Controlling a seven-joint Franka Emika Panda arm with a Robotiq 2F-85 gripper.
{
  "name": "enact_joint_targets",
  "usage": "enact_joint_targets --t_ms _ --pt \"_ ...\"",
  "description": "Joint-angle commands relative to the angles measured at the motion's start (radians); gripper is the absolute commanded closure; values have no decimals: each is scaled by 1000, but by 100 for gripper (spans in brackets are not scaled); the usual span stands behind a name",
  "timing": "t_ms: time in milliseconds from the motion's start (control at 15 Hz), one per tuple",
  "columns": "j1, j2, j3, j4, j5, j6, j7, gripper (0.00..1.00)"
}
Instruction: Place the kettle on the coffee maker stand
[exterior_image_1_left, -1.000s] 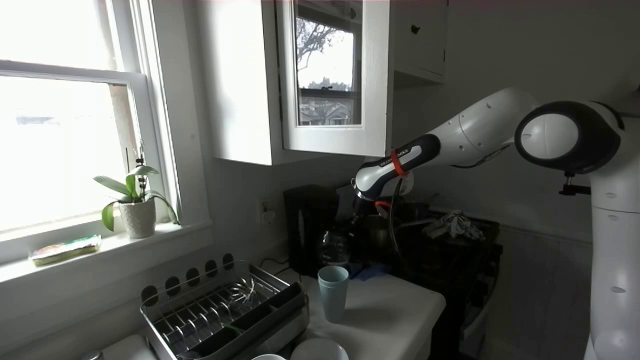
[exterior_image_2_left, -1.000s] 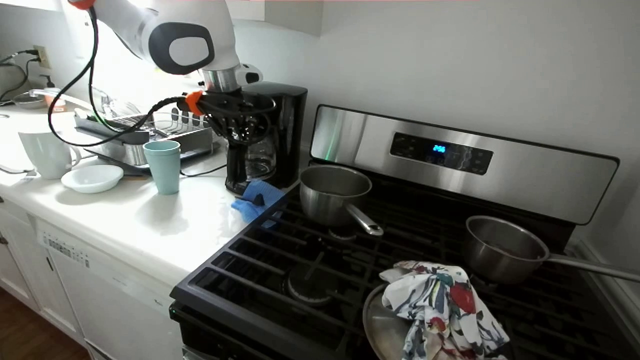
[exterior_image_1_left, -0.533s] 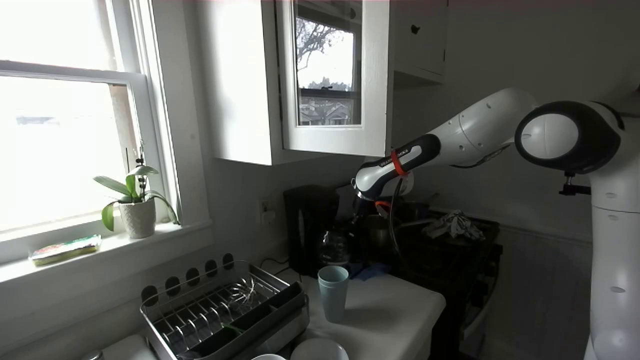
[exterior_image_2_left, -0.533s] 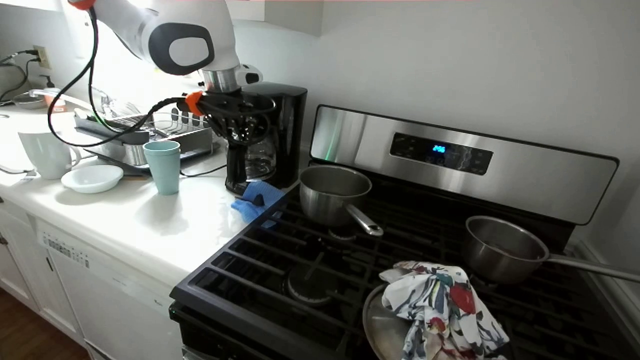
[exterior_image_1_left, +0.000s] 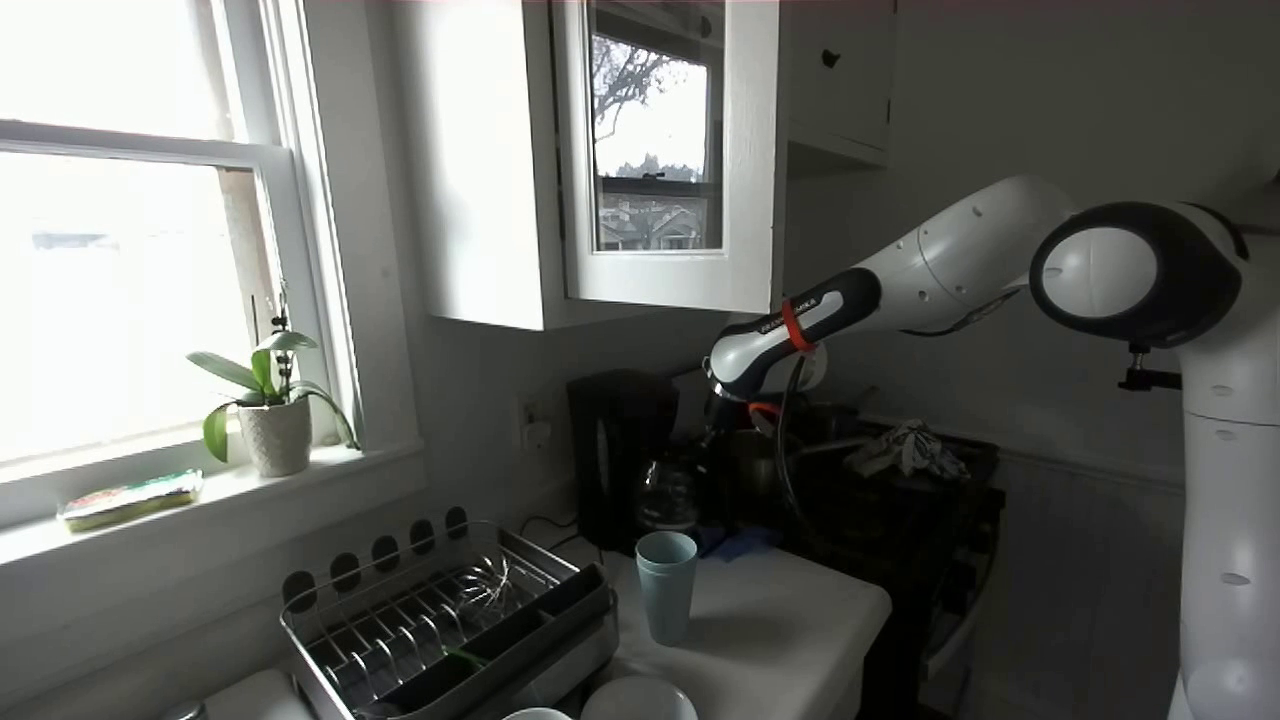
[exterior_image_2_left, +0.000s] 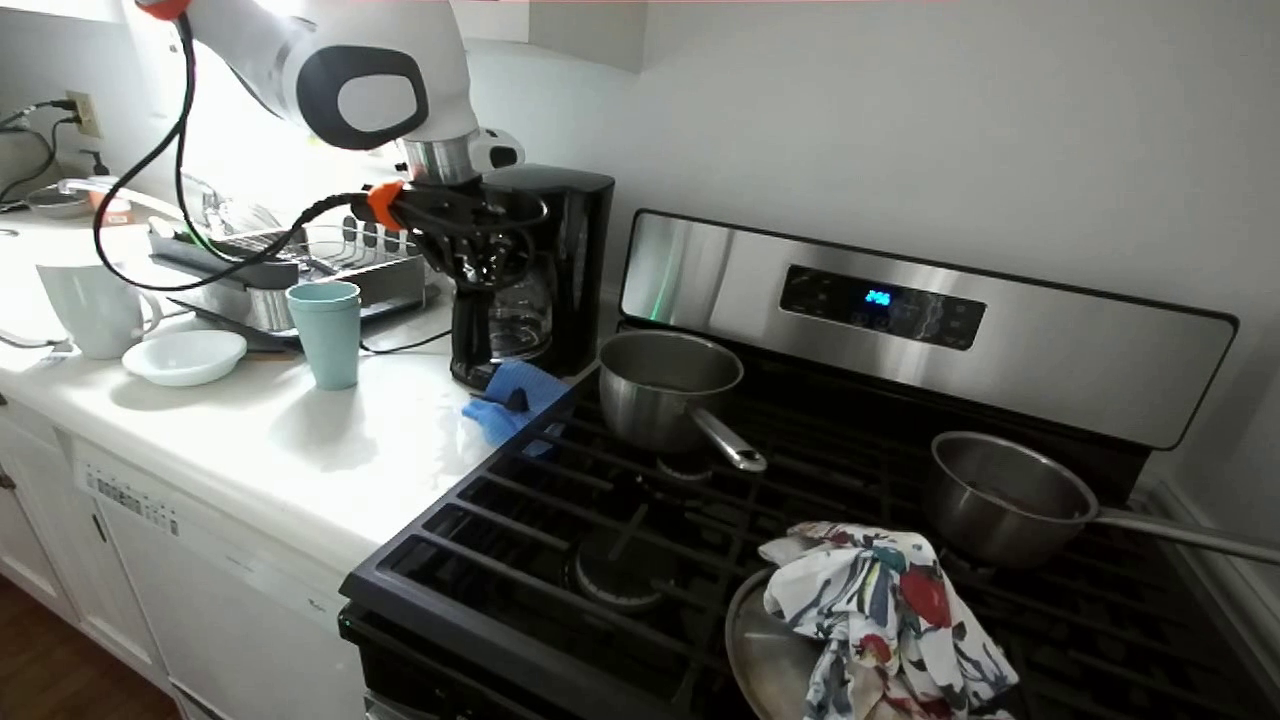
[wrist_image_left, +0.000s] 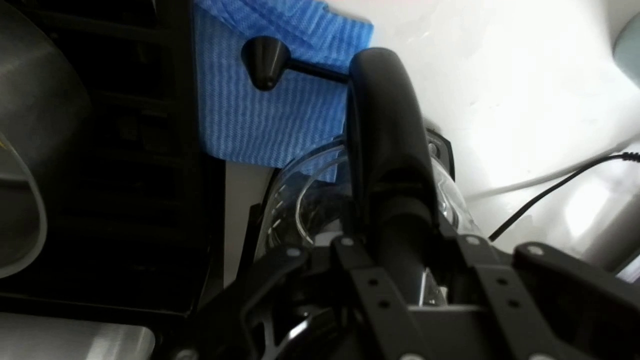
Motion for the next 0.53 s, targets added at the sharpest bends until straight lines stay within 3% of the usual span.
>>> enact_joint_targets --t_ms 0,467 --pt "-20 34 26 50 34 -28 32 92" --pt "-25 83 27 144 18 -118 72 92"
